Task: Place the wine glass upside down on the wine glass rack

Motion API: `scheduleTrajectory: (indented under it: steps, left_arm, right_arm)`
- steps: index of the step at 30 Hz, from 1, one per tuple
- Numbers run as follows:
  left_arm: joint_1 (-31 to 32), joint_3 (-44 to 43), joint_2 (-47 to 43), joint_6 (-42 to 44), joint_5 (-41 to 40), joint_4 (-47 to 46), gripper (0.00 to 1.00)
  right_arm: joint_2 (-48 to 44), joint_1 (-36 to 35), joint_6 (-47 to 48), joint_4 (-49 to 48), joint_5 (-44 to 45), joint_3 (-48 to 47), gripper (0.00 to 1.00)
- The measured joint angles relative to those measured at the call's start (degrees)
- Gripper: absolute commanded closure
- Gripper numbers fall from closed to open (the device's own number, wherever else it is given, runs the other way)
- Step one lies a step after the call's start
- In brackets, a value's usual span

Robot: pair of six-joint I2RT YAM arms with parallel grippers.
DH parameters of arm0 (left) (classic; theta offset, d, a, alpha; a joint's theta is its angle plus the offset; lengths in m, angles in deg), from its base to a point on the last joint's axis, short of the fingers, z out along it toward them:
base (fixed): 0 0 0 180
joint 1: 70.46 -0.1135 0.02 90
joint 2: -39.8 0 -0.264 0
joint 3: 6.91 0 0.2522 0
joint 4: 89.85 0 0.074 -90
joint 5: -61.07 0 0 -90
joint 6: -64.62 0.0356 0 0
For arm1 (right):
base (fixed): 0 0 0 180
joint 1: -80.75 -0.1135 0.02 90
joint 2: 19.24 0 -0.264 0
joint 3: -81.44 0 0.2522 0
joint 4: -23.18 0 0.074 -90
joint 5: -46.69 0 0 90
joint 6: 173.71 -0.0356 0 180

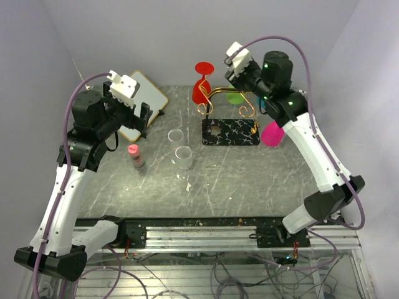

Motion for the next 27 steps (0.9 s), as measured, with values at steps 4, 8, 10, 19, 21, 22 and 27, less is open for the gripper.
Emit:
scheduleTrajectory:
  steps: [4, 8, 10, 19, 21, 22, 27]
  left_arm:
    - [0.0, 1.4, 1.2, 0.8, 1.7, 0.0, 0.00]
    - [0.0, 2.2, 3.8, 1.7, 6.2, 0.3, 0.01]
    - [0.0, 2.8, 5.5, 1.9, 8.6, 0.5, 0.00]
    - [2.6, 3.3, 15.1, 4.2, 11.8, 2.6, 0.15]
    - [3.7, 3.2, 17.6, 5.0, 11.8, 3.4, 0.17]
    - [4.4, 3.0, 18.9, 5.5, 11.8, 4.0, 0.19]
    - [6.5, 1.4, 23.3, 7.5, 10.8, 6.1, 0.25]
  right_arm:
    - [-4.9, 3.3, -4.5, 1.0, 0.9, 4.5, 0.11]
    - [-10.1, 5.7, -8.1, 2.6, -0.1, 9.0, 0.01]
    - [-12.4, 7.2, -9.8, 4.3, -1.9, 10.1, 0.00]
    - [-17.9, 11.4, -11.0, 9.7, -11.0, 11.7, 0.00]
    - [-18.1, 11.4, -11.0, 10.5, -12.0, 12.0, 0.00]
    - [-18.0, 11.4, -11.0, 10.9, -12.3, 12.2, 0.00]
    - [-17.7, 11.5, -11.0, 12.0, -13.1, 12.6, 0.00]
